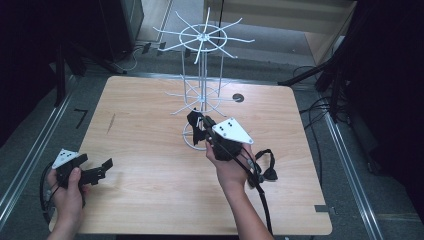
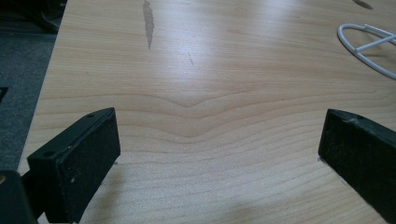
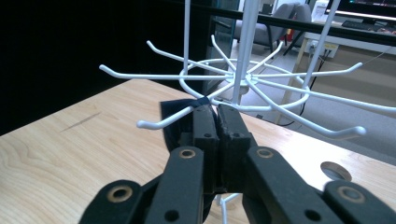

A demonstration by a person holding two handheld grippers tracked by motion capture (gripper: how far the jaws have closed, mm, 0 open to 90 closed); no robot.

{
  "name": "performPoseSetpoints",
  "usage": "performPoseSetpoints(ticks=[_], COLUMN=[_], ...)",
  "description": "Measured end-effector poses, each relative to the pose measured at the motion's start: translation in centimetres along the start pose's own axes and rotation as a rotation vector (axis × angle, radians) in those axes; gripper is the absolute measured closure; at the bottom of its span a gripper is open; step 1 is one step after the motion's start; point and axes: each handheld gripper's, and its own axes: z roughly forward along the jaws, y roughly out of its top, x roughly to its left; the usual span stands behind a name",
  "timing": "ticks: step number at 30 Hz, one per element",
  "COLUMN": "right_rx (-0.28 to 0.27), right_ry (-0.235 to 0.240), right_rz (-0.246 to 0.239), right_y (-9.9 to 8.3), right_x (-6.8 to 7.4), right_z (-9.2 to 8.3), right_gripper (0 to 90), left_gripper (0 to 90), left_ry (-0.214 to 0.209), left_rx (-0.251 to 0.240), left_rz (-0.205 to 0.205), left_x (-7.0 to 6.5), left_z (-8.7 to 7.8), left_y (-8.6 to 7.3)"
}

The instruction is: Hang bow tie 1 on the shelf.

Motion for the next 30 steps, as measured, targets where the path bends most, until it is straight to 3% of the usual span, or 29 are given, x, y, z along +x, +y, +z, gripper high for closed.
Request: performPoseSetpoints(ticks=[10, 17, 21, 23, 27, 30], right_rx=[-0.016, 0.005, -0.002, -0.005, -0.009, -0.006], right_ry=[0.044, 0.040, 0.055, 0.084, 0.100, 0.084], right_rz=[0.030, 0.061, 0.073, 0.102, 0.121, 0.123], right_y=[-0.7, -1.2, -1.6, -1.9, -2.4, -2.7], right_x=[-0.1, -0.1, -0.6, -1.1, -1.5, -1.8], right_z=[-0.5, -1.3, -1.9, -2.5, -3.1, -3.4], right_gripper=[71.5, 49.0, 40.4, 31.6, 27.1, 23.8], left_gripper=[0.0, 0.0, 0.0, 0.0, 0.0, 0.0], left_ry=[0.005, 0.005, 0.005, 0.004, 0.003, 0.003], left_rx=[0.001, 0.003, 0.001, 0.001, 0.001, 0.001], left_rz=[-0.002, 0.001, 0.002, 0.002, 0.003, 0.003], left_x=[0.0, 0.0, 0.0, 0.0, 0.0, 0.0], left_z=[0.0, 0.0, 0.0, 0.0, 0.0, 0.0], left_y=[0.0, 0.0, 0.0, 0.0, 0.0, 0.0])
